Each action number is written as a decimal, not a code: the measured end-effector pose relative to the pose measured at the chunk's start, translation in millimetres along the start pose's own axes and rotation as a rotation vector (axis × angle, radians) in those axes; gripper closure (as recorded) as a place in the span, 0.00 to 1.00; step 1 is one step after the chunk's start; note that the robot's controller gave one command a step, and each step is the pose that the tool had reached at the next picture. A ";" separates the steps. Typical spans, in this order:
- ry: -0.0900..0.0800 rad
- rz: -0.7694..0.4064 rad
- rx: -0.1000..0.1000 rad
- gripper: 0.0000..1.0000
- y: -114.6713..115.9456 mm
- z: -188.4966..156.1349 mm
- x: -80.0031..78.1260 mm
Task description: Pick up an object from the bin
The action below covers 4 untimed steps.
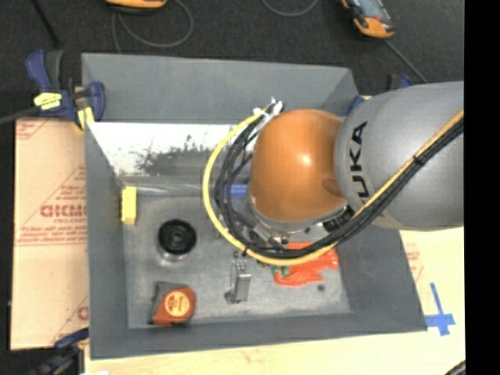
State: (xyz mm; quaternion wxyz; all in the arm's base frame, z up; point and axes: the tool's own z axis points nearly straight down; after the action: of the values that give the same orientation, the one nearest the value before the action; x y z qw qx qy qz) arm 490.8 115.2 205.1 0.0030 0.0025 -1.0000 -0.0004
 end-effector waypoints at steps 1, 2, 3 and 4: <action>-0.008 0.003 -0.001 0.00 -0.5 -4.2 -1.7; -0.016 -0.054 0.000 0.00 7.3 35.9 -36.6; -0.014 -0.138 0.001 0.00 8.3 95.5 -48.1; -0.004 -0.046 0.004 0.00 44.8 106.9 -53.9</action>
Offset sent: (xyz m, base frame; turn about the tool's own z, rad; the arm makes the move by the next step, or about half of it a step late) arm 0.0535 0.0138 -0.0679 -0.0902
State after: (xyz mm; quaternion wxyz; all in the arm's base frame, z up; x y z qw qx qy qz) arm 543.8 160.3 97.9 0.0009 0.0252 -0.9997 0.0014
